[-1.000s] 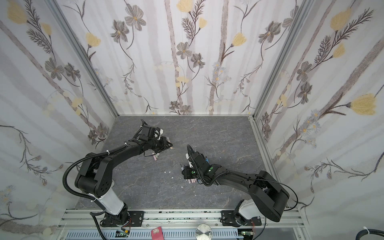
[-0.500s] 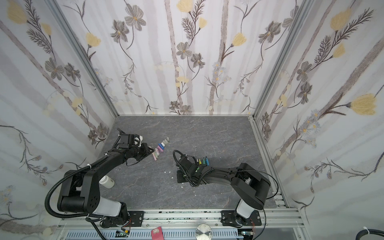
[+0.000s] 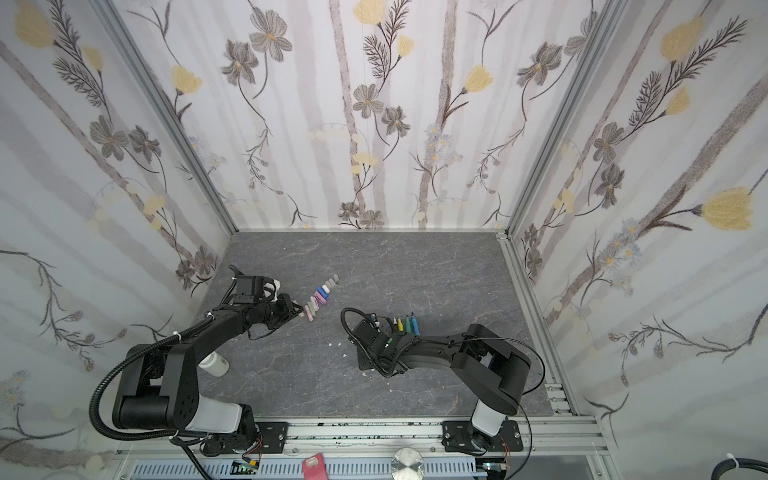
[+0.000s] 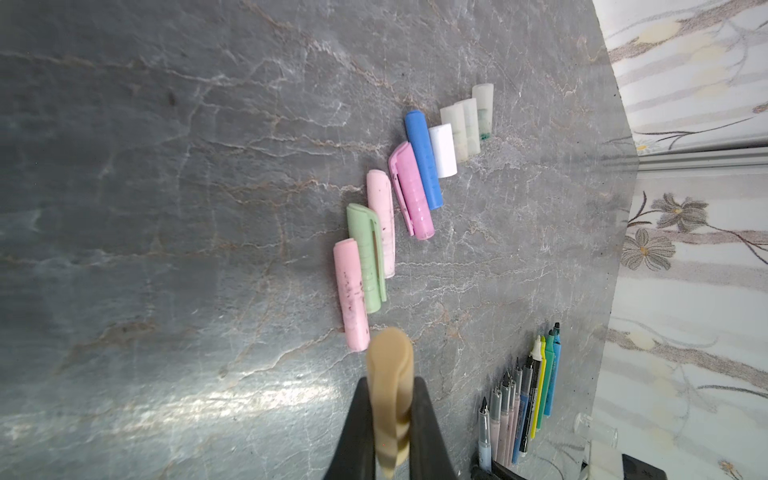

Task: Open the pen caps
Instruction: 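Carry the beige cap to the cap row while the right lowers the pen, then release the beige cap beside the pink cap and open the right gripper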

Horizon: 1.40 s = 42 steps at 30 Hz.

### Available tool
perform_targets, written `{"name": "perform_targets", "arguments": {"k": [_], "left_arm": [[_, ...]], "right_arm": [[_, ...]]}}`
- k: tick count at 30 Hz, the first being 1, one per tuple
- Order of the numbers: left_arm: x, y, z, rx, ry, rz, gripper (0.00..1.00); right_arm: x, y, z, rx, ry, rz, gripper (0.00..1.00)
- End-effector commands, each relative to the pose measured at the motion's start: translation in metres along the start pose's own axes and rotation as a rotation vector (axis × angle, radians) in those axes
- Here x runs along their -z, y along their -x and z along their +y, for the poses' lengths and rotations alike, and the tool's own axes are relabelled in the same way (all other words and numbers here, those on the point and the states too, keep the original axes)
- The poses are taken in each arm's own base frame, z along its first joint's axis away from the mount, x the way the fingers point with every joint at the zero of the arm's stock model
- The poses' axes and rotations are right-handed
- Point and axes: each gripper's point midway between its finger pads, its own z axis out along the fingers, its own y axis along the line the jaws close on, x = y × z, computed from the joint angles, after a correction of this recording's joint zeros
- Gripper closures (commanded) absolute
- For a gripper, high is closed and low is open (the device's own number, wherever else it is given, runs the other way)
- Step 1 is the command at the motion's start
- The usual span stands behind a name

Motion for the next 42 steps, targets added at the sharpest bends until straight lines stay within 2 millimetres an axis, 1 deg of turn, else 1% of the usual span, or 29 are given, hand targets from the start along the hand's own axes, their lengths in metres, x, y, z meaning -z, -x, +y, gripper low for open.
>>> {"name": "perform_targets", "arguments": {"k": [1, 4, 12, 18, 24, 27, 35, 42], "left_arm": [[-0.001, 0.006, -0.002, -0.028, -0.011, -0.023, 1.0], [-0.005, 0.002, 0.002, -0.025, -0.004, -0.008, 1.0], [-0.013, -0.01, 0.017, -0.022, 0.02, 0.027, 1.0], [-0.015, -0.01, 0.019, -0.021, 0.02, 0.026, 1.0], [-0.022, -0.013, 0.026, -0.013, 0.029, 0.038, 1.0], [-0.025, -0.012, 0.029, -0.008, 0.037, 0.031, 1.0], [-0.035, -0.006, 0.029, 0.007, 0.024, 0.037, 1.0], [-0.042, -0.007, 0.03, 0.022, 0.01, 0.046, 0.93]], "right_arm": [[-0.002, -0.002, -0.008, -0.009, -0.048, 0.001, 0.92], [-0.002, -0.001, -0.01, -0.002, -0.067, 0.0, 0.87], [-0.004, -0.002, -0.015, 0.016, -0.11, 0.001, 0.84], [-0.004, 0.001, -0.019, 0.031, -0.147, -0.007, 0.81], [-0.001, 0.005, -0.022, 0.044, -0.172, -0.019, 0.77], [0.002, 0.009, -0.02, 0.044, -0.167, -0.032, 0.77], [0.019, 0.025, -0.015, 0.048, -0.153, -0.087, 0.75], [0.035, 0.035, -0.015, 0.036, -0.138, -0.131, 0.73]]}}
